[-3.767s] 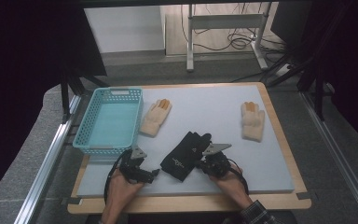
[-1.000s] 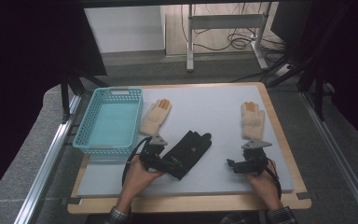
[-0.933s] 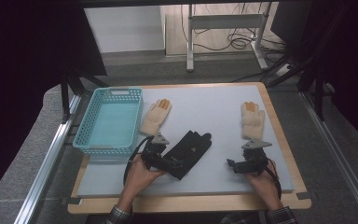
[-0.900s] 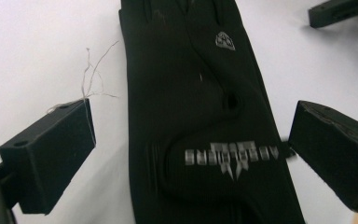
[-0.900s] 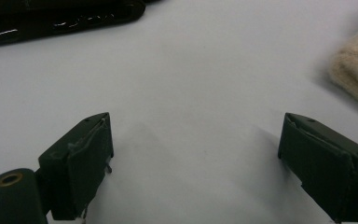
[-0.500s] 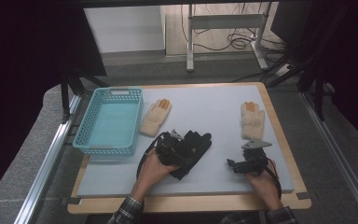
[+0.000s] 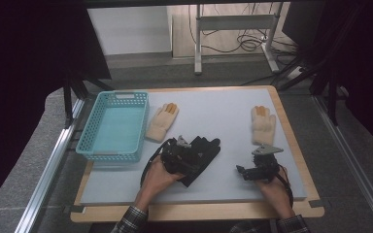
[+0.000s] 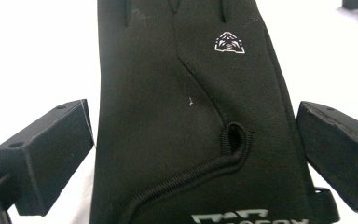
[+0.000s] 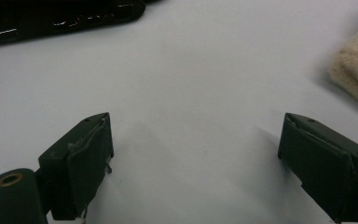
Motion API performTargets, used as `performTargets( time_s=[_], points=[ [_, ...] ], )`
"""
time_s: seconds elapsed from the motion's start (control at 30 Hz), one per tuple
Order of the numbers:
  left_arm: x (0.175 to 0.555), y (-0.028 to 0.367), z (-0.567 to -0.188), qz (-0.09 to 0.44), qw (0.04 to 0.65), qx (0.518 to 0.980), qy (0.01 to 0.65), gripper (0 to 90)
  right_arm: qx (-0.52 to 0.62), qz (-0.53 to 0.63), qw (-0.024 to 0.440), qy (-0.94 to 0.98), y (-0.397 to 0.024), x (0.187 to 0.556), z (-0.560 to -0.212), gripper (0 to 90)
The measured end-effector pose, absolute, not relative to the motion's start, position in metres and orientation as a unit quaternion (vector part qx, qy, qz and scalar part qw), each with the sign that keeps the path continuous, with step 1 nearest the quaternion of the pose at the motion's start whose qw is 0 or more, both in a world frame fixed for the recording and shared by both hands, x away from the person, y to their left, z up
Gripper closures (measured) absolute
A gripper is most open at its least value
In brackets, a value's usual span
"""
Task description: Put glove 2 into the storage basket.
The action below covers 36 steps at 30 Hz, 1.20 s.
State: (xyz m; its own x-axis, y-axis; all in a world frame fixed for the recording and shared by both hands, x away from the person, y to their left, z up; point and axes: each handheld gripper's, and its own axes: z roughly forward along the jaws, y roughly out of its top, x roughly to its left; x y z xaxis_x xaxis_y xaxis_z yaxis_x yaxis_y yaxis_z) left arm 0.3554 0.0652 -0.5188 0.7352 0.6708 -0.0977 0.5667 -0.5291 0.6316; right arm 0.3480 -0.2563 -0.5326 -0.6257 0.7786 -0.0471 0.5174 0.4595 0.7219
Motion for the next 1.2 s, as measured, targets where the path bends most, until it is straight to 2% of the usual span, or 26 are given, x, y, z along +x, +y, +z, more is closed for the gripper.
performTargets(
  time_s=[0.13, 0.37, 0.47, 0.53, 0.57, 0.6, 0.67, 0.77, 0.93, 1.2],
  points=[
    [0.359, 0.052, -0.529, 0.075, 0.3, 0.884, 0.351, 0.0, 0.388, 0.345, 0.19, 0.833, -0.256, 0.348, -0.533, 9.8],
    [0.359, 0.041, -0.53, 0.079, 0.282, 0.885, 0.363, 1.7, 0.388, 0.345, 0.19, 0.833, -0.256, 0.348, -0.533, 9.8],
    [0.36, 0.042, -0.524, 0.085, 0.274, 0.873, 0.394, 11.9, 0.388, 0.345, 0.19, 0.833, -0.256, 0.348, -0.533, 9.8],
    [0.361, 0.042, -0.522, 0.085, 0.274, 0.872, 0.397, 22.4, 0.389, 0.344, 0.19, 0.833, -0.256, 0.348, -0.533, 9.8],
    [0.361, 0.043, -0.521, 0.086, 0.273, 0.872, 0.396, 22.4, 0.388, 0.344, 0.19, 0.833, -0.256, 0.348, -0.533, 9.8],
    [0.363, 0.044, -0.518, 0.088, 0.273, 0.873, 0.394, 37.6, 0.389, 0.344, 0.189, 0.833, -0.256, 0.348, -0.533, 9.8],
    [0.364, 0.046, -0.516, 0.095, 0.271, 0.874, 0.392, 51.6, 0.389, 0.344, 0.189, 0.833, -0.256, 0.348, -0.533, 9.8],
    [0.364, 0.046, -0.515, 0.106, 0.267, 0.878, 0.383, 60.5, 0.389, 0.344, 0.189, 0.833, -0.256, 0.348, -0.533, 9.8],
    [0.366, 0.048, -0.511, 0.11, 0.268, 0.879, 0.38, 63.9, 0.389, 0.344, 0.189, 0.833, -0.256, 0.348, -0.533, 9.8],
    [0.372, 0.066, -0.484, 0.129, 0.28, 0.868, 0.389, 63.3, 0.389, 0.344, 0.189, 0.833, -0.256, 0.348, -0.533, 9.8]
  ],
)
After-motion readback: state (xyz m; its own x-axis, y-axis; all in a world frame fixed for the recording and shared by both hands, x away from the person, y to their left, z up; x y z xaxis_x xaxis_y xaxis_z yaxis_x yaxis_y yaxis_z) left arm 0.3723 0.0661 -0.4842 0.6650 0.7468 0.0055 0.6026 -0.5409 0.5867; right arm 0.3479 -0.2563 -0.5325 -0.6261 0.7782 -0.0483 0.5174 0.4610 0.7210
